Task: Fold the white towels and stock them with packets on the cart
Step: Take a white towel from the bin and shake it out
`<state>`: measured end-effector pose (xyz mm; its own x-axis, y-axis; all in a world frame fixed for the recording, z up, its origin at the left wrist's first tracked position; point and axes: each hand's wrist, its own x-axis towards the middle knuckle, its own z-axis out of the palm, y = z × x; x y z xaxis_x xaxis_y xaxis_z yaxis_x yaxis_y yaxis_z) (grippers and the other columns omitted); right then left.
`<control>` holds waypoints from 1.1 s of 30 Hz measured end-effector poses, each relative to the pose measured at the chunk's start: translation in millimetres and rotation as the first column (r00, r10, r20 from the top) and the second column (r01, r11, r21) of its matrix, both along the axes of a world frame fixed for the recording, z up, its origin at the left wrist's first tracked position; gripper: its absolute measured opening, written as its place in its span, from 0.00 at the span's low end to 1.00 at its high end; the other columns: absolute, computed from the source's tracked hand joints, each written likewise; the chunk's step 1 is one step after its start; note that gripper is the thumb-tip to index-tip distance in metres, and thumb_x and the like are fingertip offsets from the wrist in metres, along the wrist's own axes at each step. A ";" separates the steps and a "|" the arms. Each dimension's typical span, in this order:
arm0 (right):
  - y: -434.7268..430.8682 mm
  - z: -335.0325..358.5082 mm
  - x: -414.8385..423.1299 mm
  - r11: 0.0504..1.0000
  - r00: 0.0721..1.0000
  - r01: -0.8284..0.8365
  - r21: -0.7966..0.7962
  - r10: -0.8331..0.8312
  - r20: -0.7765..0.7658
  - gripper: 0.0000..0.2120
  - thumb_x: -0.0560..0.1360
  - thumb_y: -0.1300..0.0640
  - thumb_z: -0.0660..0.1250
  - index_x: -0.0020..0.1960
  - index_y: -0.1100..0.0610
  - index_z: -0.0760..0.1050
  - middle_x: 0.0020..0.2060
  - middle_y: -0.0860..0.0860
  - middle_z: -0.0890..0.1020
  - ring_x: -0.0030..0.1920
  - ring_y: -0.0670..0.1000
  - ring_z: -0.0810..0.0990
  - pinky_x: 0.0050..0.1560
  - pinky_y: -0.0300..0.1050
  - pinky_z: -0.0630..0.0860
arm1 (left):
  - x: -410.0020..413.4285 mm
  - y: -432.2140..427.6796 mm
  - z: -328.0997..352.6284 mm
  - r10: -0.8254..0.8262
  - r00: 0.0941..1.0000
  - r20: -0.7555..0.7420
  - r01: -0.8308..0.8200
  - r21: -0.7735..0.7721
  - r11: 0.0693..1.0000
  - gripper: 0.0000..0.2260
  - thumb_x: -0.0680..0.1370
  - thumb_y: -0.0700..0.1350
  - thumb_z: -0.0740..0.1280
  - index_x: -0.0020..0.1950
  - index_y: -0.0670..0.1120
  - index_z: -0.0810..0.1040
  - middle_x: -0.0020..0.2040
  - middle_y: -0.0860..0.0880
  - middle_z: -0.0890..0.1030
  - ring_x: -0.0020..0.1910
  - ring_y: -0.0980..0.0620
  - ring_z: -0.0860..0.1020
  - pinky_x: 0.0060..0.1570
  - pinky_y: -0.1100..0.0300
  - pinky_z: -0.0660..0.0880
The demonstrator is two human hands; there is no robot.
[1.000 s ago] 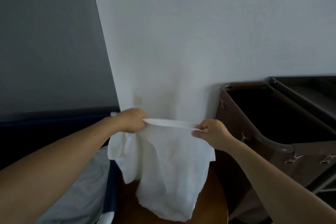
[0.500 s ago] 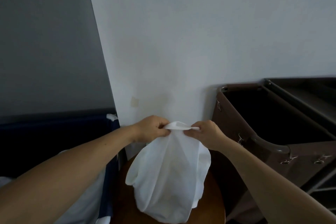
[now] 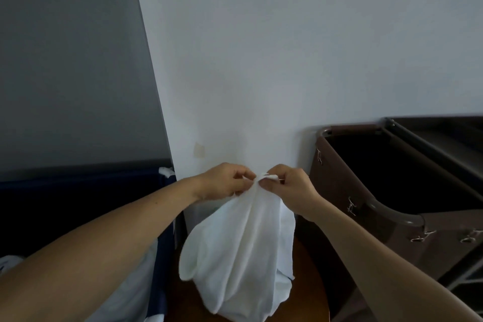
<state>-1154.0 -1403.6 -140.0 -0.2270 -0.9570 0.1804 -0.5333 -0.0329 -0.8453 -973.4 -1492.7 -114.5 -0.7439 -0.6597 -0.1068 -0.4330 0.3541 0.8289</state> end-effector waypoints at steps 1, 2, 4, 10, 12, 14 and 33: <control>0.1 -2.0 0.8 1.000 1.000 -0.003 0.007 0.004 -0.018 0.07 0.74 0.55 0.74 0.39 0.50 0.78 0.37 0.48 0.80 0.39 0.49 0.78 0.43 0.46 0.75 | -1.6 0.3 -1.0 0.012 1.000 0.000 -0.012 -0.044 0.999 0.07 0.82 0.44 0.65 0.54 0.45 0.82 0.33 0.55 0.77 0.27 0.61 0.71 0.33 0.67 0.69; 0.4 -5.4 0.3 1.000 1.000 0.000 0.016 0.000 -0.024 0.07 0.74 0.55 0.74 0.39 0.51 0.78 0.38 0.47 0.80 0.39 0.48 0.78 0.43 0.44 0.74 | -2.0 0.3 -1.7 0.035 0.999 -0.009 -0.035 -0.085 0.996 0.08 0.82 0.43 0.64 0.50 0.45 0.83 0.31 0.56 0.76 0.27 0.61 0.70 0.34 0.67 0.69; 2.6 -12.7 -3.0 0.999 0.999 0.034 0.030 -0.034 0.010 0.06 0.74 0.55 0.74 0.40 0.52 0.78 0.38 0.48 0.80 0.39 0.49 0.78 0.43 0.44 0.73 | -0.8 -0.9 -1.9 0.058 0.998 -0.028 -0.061 -0.113 0.992 0.07 0.81 0.42 0.64 0.48 0.45 0.81 0.33 0.55 0.77 0.32 0.60 0.72 0.38 0.66 0.70; 2.7 -12.8 1.0 1.000 0.999 -0.018 -0.012 0.018 -0.036 0.11 0.74 0.54 0.74 0.35 0.44 0.77 0.40 0.46 0.80 0.43 0.51 0.80 0.45 0.47 0.75 | -4.2 2.8 -13.8 -0.019 0.995 0.095 0.032 -0.136 0.990 0.12 0.81 0.47 0.67 0.63 0.46 0.78 0.57 0.51 0.81 0.55 0.56 0.79 0.54 0.66 0.75; 2.4 -13.9 1.2 0.999 0.999 -0.027 -0.025 0.026 -0.045 0.11 0.74 0.54 0.74 0.35 0.45 0.77 0.40 0.46 0.79 0.44 0.52 0.80 0.47 0.49 0.75 | -5.1 2.3 -14.7 -0.016 0.996 0.084 0.027 -0.141 0.990 0.10 0.80 0.46 0.69 0.60 0.45 0.80 0.54 0.50 0.83 0.53 0.54 0.81 0.56 0.62 0.77; 2.3 -18.4 -1.8 0.999 0.999 -0.034 -0.017 0.034 -0.038 0.07 0.74 0.54 0.74 0.38 0.50 0.80 0.40 0.46 0.80 0.43 0.51 0.80 0.46 0.49 0.75 | -5.7 3.4 -14.1 -0.024 0.993 0.115 0.042 -0.156 0.987 0.08 0.79 0.45 0.70 0.56 0.44 0.81 0.52 0.48 0.84 0.49 0.53 0.81 0.53 0.60 0.78; -0.9 -45.4 -6.5 0.988 0.985 -0.031 0.154 0.004 0.172 0.10 0.76 0.50 0.71 0.54 0.54 0.83 0.43 0.51 0.85 0.42 0.48 0.83 0.47 0.46 0.80 | -7.1 -13.9 4.5 0.488 0.747 -0.452 -0.217 0.527 0.821 0.14 0.69 0.39 0.59 0.39 0.49 0.53 0.35 0.47 0.59 0.35 0.51 0.59 0.36 0.55 0.59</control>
<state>-1160.5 -1404.5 -185.4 -0.2247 -0.9744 -0.0112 -0.3808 0.0984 -0.9194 -980.5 -1506.6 -110.0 -0.4793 -0.8732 -0.0882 0.1211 -0.1653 0.9788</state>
